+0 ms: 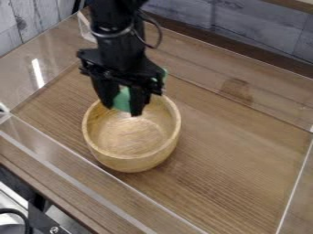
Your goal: Put green object into wooden bowl
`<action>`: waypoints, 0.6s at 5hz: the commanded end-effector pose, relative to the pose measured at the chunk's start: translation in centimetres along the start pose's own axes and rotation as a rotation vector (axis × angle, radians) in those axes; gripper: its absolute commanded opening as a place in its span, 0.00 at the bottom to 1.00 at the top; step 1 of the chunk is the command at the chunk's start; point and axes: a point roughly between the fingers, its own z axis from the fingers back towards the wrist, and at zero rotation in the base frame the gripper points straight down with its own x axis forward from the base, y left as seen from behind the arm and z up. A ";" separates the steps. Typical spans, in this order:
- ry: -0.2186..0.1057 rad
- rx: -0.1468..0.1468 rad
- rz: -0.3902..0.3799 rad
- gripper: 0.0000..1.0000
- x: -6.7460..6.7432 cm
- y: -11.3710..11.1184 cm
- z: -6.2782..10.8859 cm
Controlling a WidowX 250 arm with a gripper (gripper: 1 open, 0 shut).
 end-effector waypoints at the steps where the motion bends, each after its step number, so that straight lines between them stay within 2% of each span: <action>1: -0.074 -0.002 -0.013 0.00 1.8 0.4 2.4; 3: -0.078 0.012 -0.018 0.00 2.1 -1.2 1.6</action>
